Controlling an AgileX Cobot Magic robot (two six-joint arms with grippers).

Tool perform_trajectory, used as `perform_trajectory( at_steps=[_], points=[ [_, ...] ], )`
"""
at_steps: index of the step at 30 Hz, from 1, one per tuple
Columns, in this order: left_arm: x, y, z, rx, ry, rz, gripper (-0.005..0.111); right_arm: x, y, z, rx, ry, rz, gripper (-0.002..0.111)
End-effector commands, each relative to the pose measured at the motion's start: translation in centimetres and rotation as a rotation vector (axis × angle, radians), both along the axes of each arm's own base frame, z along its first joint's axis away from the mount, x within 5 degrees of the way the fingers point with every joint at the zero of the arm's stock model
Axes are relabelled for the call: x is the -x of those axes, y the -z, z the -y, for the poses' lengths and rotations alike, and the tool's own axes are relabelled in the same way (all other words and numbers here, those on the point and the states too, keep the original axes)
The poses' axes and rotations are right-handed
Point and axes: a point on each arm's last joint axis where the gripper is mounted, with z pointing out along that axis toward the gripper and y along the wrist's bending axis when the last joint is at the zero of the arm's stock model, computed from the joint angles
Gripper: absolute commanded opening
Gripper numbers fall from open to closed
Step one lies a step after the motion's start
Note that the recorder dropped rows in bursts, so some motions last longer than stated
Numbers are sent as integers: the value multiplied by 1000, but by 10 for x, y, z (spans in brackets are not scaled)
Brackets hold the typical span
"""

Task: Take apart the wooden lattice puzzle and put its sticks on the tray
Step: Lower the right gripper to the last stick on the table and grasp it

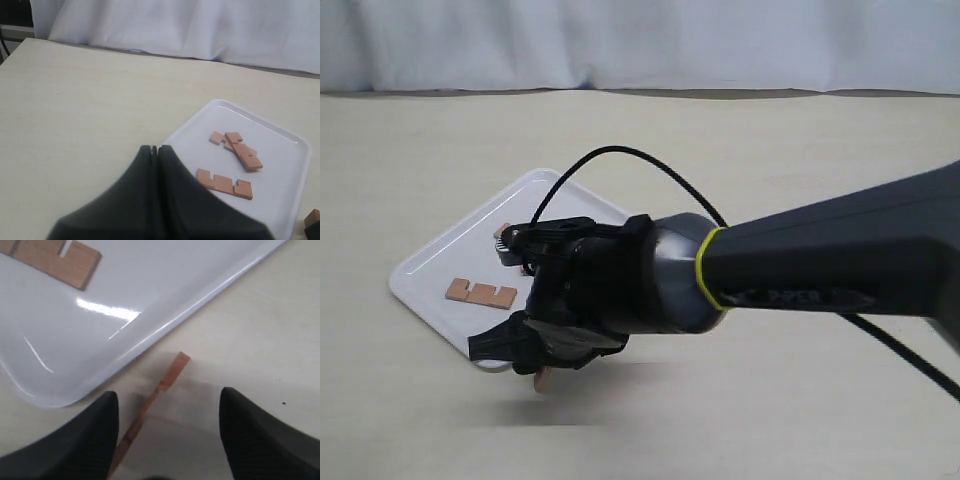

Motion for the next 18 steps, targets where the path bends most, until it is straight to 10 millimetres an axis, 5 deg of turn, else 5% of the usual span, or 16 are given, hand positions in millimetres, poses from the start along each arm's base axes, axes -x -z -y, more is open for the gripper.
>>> perform_trajectory(
  at_steps=[1,3,6,18],
  points=[
    [0,0,0,2,0,8,0,-1,13,0,15,17,2,56],
    [0,0,0,2,0,8,0,-2,17,0,20,25,-4,42],
    [0,0,0,2,0,8,0,-1,18,1,32,8,-7,5],
    [0,0,0,2,0,8,0,6,-67,16,48,-55,130,4]
  ],
)
